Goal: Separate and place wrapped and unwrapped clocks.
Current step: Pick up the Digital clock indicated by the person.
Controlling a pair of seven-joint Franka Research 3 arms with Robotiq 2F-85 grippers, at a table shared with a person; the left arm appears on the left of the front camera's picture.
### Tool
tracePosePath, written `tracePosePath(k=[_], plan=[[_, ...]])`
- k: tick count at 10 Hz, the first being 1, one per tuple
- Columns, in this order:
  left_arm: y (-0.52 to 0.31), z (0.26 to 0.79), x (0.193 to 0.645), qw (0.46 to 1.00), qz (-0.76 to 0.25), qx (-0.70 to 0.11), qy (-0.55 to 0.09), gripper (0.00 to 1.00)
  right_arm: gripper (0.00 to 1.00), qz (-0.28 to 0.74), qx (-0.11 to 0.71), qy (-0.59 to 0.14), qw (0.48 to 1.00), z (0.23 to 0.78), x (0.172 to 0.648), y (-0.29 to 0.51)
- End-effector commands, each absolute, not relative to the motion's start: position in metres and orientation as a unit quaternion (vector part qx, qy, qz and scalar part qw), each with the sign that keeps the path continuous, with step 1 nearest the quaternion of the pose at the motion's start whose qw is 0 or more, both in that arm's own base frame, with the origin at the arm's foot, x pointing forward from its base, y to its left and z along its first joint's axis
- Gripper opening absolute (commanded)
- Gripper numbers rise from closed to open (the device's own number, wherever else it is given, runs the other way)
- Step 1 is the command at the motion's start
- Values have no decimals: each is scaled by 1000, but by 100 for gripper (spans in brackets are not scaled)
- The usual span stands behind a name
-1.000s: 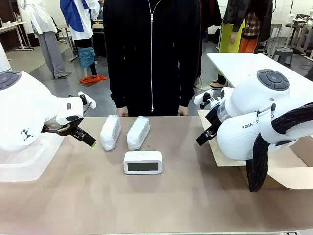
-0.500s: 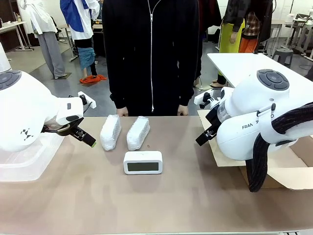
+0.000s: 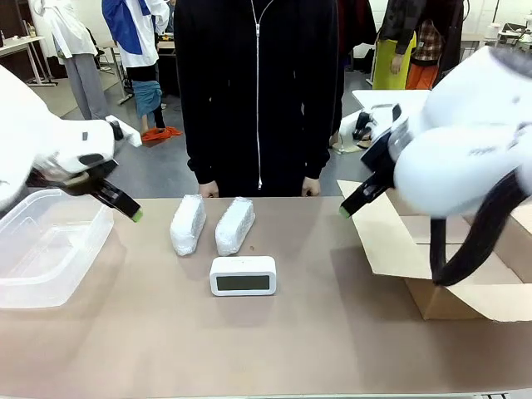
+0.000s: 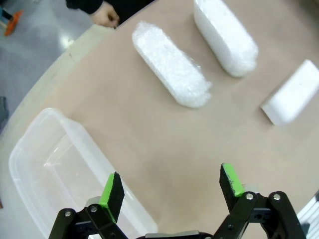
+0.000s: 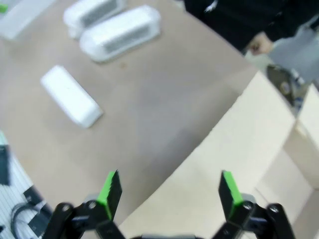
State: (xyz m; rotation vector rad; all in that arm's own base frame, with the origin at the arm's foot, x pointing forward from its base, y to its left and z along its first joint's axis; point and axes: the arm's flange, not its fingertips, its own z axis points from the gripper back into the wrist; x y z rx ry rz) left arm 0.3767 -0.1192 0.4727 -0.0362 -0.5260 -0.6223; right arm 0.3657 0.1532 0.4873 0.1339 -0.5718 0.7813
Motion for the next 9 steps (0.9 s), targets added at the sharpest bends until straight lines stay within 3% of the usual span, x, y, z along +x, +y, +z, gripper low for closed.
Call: tracePosePath(k=[1,5,7,9], plan=[[-88,506,348,912,-333,-75,-226,100,100,424,110,-240,866,509,358,123],[-48,519,293,867,-389,-197,-240,100,100,499,170,-302,794,522,312,77],[-50,512,282,846,-422,-215,-245,100,100,498,176,-352,773,518,293,73],[-49,511,285,845,-429,-217,-236,100,100,494,178,-351,775,514,295,75]])
